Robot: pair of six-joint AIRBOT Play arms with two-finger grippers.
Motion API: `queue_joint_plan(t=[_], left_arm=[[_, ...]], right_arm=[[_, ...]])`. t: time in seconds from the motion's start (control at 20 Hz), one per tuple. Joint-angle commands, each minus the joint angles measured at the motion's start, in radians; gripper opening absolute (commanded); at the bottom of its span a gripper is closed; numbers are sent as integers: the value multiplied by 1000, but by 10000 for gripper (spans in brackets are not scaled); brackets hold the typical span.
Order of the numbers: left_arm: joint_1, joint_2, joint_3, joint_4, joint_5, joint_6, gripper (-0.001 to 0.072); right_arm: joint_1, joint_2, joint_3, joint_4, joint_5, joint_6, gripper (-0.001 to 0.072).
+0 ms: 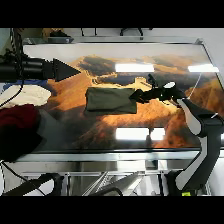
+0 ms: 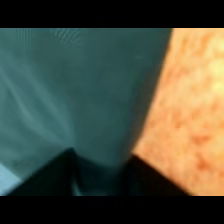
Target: Fold the shirts.
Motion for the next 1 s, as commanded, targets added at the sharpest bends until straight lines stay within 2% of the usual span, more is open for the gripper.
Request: queue_joint_plan(t=[0.0, 0.15, 0.3, 0.45, 0.55, 0.75, 0.85, 0.95], left_arm=[[1, 0, 1, 0, 0, 0, 12], [1, 0, 1, 0, 0, 0, 12], [1, 0, 1, 0, -2, 0, 12], [1, 0, 1, 0, -20, 0, 12], [0, 0, 1, 0, -25, 0, 12], [-1, 0, 1, 0, -26, 1, 12], [-1, 0, 1, 0, -26, 1, 12], [-1, 0, 0, 0, -26, 1, 12]], right_arm=[[32, -2, 2, 142, 11, -70, 31], [7, 35, 25, 290, 97, -134, 21], [-95, 145, 30, 285, 70, -124, 21], [-272, 264, 29, 247, 60, -43, 21], [-407, 345, 29, 85, 41, 86, 20], [-658, 499, -13, -347, 43, 339, 19], [-790, 566, -75, -453, 42, 399, 19], [-917, 622, -160, -478, 50, 406, 19]])
